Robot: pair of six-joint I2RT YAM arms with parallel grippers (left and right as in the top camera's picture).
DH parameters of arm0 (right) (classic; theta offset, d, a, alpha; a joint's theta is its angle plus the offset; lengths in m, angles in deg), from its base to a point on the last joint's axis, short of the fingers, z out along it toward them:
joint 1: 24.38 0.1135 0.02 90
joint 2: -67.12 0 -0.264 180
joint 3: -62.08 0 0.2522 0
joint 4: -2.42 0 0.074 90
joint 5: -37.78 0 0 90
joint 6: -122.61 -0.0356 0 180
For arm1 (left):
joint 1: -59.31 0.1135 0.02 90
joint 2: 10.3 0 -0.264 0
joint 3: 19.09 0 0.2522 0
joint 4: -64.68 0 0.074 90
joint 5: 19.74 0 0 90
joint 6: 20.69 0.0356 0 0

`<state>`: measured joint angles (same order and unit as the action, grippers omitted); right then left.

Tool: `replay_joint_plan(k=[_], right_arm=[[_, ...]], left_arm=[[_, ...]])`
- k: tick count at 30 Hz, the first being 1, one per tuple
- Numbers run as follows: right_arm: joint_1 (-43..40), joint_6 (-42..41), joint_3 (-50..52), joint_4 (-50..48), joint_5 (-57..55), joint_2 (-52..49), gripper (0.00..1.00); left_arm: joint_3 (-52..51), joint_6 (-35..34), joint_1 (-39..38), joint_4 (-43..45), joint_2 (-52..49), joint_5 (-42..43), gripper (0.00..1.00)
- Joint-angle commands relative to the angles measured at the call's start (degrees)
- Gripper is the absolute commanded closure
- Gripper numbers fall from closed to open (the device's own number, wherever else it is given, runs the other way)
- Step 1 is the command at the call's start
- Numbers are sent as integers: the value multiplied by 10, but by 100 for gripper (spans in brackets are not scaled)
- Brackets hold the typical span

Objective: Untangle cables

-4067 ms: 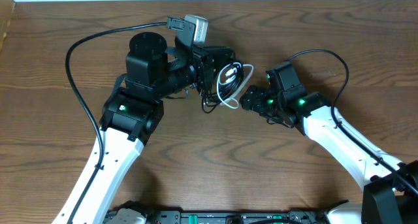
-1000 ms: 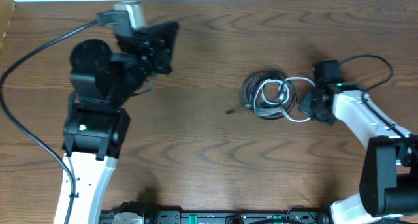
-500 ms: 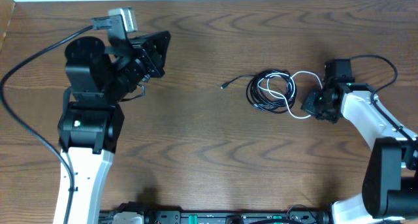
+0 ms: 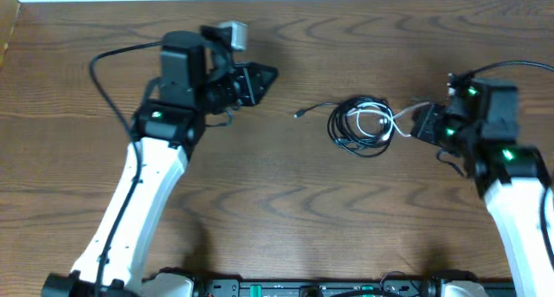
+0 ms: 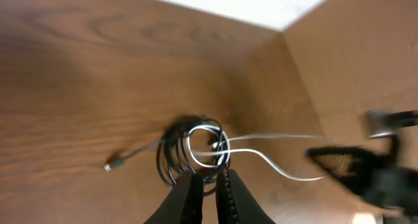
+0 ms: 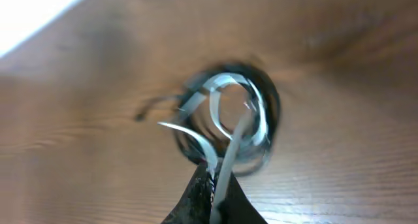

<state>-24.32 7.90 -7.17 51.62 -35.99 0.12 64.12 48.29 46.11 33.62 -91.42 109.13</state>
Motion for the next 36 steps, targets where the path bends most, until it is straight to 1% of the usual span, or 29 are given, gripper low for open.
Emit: replay_joint_plan(k=[1, 4, 7, 14, 21, 26, 27, 30, 33, 34, 36], right_arm=[[0, 10, 0, 8, 6, 69, 99], [-1, 10, 0, 14, 4, 109, 99], [-1, 10, 0, 26, 1, 123, 99], [-1, 10, 0, 45, -13, 104, 99], [-1, 10, 0, 45, -13, 82, 99], [-1, 10, 0, 47, -28, 81, 99], [-1, 10, 0, 47, -28, 81, 99], [-1, 9, 0, 51, -33, 81, 99], [-1, 5, 0, 57, -39, 81, 99], [-1, 5, 0, 62, -39, 81, 99], [-1, 5, 0, 66, -39, 81, 99]], left_arm=[[0, 21, -28, 4, -33, 12, 87], [0, 21, -52, 10, -66, 12, 86], [0, 21, -75, 17, -95, 13, 86], [0, 21, -132, 43, -148, 12, 85], [0, 21, -176, 45, -194, 12, 83], [0, 21, -201, 46, -209, 12, 83], [0, 21, -206, 48, -211, 12, 78], [0, 21, -220, 55, -215, 7, 70], [0, 21, -233, 69, -218, -6, 64], [0, 21, -241, 72, -219, -29, 62], [0, 21, -249, 72, -220, -53, 62]])
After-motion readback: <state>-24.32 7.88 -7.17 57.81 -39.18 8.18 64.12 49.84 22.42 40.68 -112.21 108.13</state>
